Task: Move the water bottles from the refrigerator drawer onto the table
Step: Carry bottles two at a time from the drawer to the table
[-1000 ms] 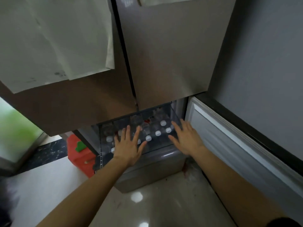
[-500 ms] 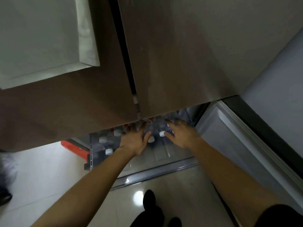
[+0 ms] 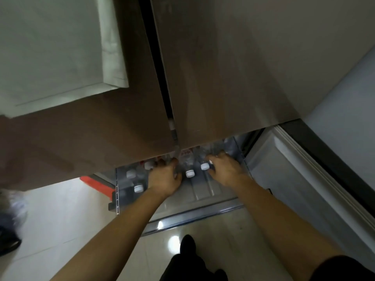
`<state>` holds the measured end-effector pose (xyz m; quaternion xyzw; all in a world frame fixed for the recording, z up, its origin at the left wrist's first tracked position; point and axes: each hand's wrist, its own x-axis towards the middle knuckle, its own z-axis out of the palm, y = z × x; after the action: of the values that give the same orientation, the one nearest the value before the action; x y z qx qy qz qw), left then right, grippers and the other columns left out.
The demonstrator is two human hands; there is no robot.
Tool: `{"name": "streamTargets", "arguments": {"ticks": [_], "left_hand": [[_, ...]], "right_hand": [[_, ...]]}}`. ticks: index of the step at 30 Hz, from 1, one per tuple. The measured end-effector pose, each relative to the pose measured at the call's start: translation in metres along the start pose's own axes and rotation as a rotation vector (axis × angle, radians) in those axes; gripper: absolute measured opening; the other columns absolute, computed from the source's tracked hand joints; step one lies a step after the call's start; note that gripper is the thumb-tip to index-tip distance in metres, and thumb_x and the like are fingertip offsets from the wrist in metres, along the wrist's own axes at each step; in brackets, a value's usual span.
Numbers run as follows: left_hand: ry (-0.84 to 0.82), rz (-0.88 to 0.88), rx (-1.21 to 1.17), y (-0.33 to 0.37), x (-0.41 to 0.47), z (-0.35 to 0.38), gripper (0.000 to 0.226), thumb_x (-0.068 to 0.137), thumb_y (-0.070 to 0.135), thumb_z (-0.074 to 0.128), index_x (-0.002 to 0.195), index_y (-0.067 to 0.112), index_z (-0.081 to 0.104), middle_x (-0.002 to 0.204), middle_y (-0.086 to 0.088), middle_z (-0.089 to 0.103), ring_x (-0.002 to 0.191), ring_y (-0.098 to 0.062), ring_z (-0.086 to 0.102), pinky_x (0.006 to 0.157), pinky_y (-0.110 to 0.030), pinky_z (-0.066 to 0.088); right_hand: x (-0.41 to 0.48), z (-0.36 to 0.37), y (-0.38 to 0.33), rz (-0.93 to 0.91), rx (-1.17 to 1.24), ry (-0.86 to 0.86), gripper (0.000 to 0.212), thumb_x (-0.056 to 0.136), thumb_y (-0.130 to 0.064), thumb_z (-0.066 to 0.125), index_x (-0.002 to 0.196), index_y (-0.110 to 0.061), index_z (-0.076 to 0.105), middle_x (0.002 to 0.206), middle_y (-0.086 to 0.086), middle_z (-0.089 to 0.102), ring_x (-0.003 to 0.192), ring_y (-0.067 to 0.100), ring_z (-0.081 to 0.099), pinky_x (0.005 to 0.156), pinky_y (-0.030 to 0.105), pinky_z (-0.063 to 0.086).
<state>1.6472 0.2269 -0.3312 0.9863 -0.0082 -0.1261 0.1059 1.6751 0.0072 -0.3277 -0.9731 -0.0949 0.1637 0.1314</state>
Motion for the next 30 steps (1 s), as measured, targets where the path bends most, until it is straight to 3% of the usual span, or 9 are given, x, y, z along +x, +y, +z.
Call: {"name": "streamTargets", "arguments": {"ticks": [5, 9, 14, 18, 23, 30], "left_hand": [[0.131, -0.029, 0.022, 0.008, -0.044, 0.001, 0.043, 0.086, 0.035, 0.064, 0.125, 0.019, 0.056, 0.108, -0.023, 0.058, 0.103, -0.042, 0.053, 0.079, -0.043, 0.049], [0.342, -0.033, -0.045, 0.024, -0.081, -0.007, 0.031, 0.081, 0.034, 0.074, 0.100, 0.014, 0.060, 0.090, -0.021, 0.057, 0.085, -0.039, 0.055, 0.065, -0.043, 0.050], [0.560, -0.045, -0.060, 0.033, -0.101, -0.046, 0.029, 0.075, 0.029, 0.081, 0.085, 0.016, 0.057, 0.079, -0.013, 0.057, 0.077, -0.034, 0.051, 0.060, -0.039, 0.042], [0.400, -0.016, -0.018, 0.036, -0.107, -0.065, 0.026, 0.080, 0.038, 0.074, 0.090, 0.024, 0.055, 0.091, -0.004, 0.059, 0.092, -0.030, 0.052, 0.069, -0.035, 0.037], [0.198, -0.007, 0.039, 0.026, -0.108, -0.050, 0.026, 0.081, 0.036, 0.071, 0.099, 0.028, 0.053, 0.109, -0.004, 0.058, 0.106, -0.029, 0.049, 0.076, -0.037, 0.043], [0.232, -0.062, -0.200, 0.025, -0.104, -0.031, 0.061, 0.082, 0.037, 0.075, 0.131, 0.019, 0.045, 0.126, -0.010, 0.058, 0.114, -0.032, 0.052, 0.081, -0.039, 0.048]], "right_hand": [[-0.035, -0.002, -0.007, -0.078, 0.043, 0.070, 0.031, 0.091, -0.031, 0.065, 0.121, -0.030, 0.057, 0.123, 0.011, 0.056, 0.105, 0.033, 0.061, 0.080, 0.039, 0.055], [-0.065, -0.015, -0.013, -0.139, 0.090, 0.308, 0.019, 0.091, -0.036, 0.064, 0.105, -0.031, 0.051, 0.103, 0.006, 0.064, 0.089, 0.029, 0.063, 0.061, 0.030, 0.043], [-0.087, -0.056, -0.018, -0.004, 0.317, 0.416, 0.018, 0.093, -0.038, 0.063, 0.108, -0.033, 0.054, 0.092, 0.001, 0.068, 0.083, 0.025, 0.062, 0.064, 0.030, 0.039], [-0.089, -0.072, -0.018, 0.145, 0.444, 0.341, 0.026, 0.091, -0.042, 0.063, 0.114, -0.032, 0.059, 0.107, 0.004, 0.070, 0.098, 0.029, 0.063, 0.072, 0.029, 0.040], [-0.097, -0.047, -0.014, 0.150, 0.422, 0.213, 0.033, 0.088, -0.044, 0.067, 0.117, -0.030, 0.060, 0.112, 0.004, 0.070, 0.102, 0.029, 0.064, 0.078, 0.032, 0.048], [-0.099, -0.037, -0.009, 0.211, 0.387, 0.167, 0.054, 0.074, -0.051, 0.076, 0.119, -0.027, 0.057, 0.108, 0.002, 0.069, 0.097, 0.025, 0.065, 0.074, 0.032, 0.050]]}}
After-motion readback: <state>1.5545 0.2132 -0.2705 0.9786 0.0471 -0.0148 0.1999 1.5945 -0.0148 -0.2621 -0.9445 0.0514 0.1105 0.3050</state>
